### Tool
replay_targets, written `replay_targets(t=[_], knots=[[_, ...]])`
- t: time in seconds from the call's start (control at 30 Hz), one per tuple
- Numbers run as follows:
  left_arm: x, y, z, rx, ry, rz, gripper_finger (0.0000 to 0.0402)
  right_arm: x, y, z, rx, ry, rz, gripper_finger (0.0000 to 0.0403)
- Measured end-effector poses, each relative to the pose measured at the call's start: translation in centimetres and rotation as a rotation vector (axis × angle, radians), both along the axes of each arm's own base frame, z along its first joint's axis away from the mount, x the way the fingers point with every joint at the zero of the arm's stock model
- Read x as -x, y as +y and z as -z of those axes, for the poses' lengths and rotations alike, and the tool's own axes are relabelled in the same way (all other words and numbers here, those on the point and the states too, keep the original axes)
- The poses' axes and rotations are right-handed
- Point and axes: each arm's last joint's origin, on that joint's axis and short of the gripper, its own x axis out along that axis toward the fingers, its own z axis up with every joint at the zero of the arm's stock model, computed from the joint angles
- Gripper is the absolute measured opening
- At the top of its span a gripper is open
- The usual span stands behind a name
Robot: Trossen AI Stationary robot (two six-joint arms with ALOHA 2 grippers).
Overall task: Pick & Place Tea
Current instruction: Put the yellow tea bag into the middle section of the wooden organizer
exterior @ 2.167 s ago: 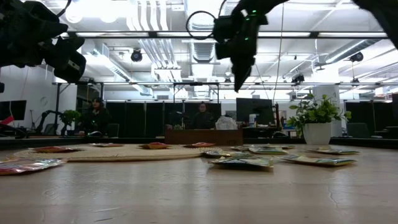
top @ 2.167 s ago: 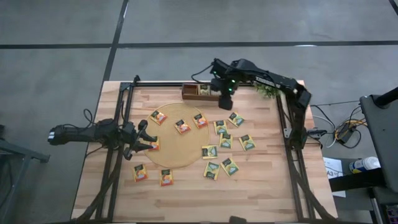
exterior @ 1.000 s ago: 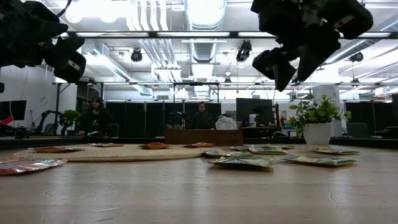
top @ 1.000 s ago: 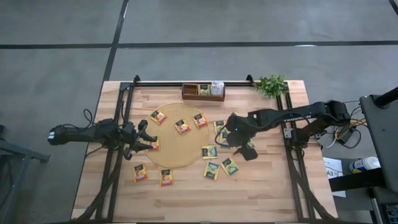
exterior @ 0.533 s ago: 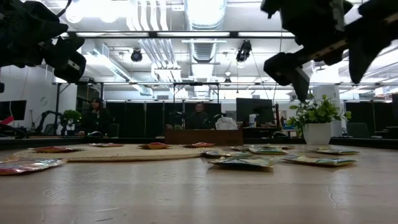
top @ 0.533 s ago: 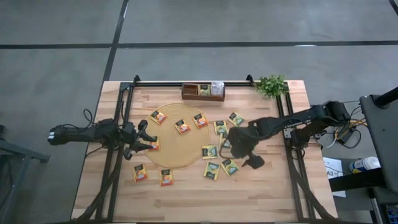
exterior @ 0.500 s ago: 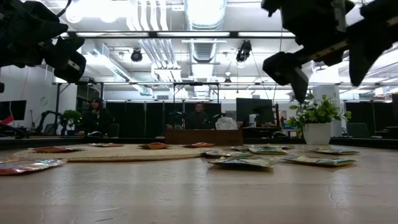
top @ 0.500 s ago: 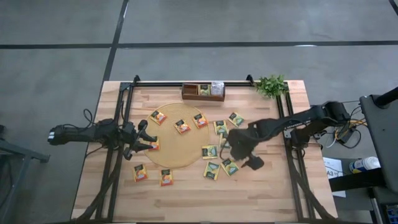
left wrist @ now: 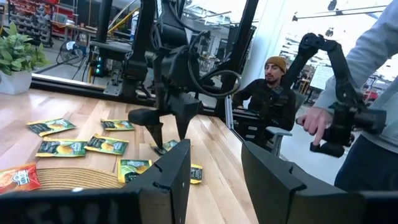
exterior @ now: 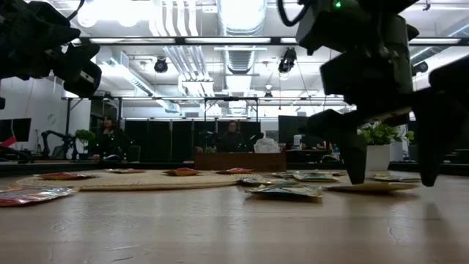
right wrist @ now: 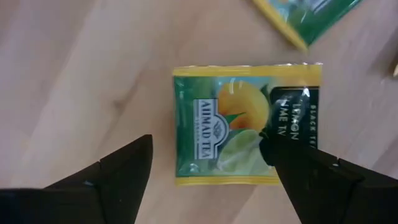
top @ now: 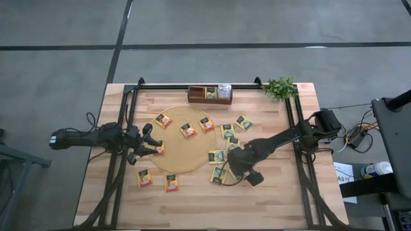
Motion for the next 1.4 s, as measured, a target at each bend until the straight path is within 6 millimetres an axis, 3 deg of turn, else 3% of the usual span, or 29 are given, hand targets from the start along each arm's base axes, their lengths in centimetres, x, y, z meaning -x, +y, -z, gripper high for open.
replay_targets(t=[0.17,0.4,1.0,1.4], knots=[[0.0,0.0,0.0,0.0,0.001,0.0,0.0138,-0.6,0.2,1.4,0.006,0.018,-0.009,0.0324],[0.0,0.0,0.0,0.0,0.002,0.0,0.0138,-0.8,0.1,1.4,0.061,-0.006,0.004,0.0305],[0.0,0.0,0.0,0.0,0.002,0.0,0.0138,-0.8,-0.4,1.1,0.069,0.02,0.026,0.0024],[0.0,0.0,0.0,0.0,0.002,0.0,0.0138,-1.1,-2.2,-1.3,0.114,-0.022,0.067,0.0013]])
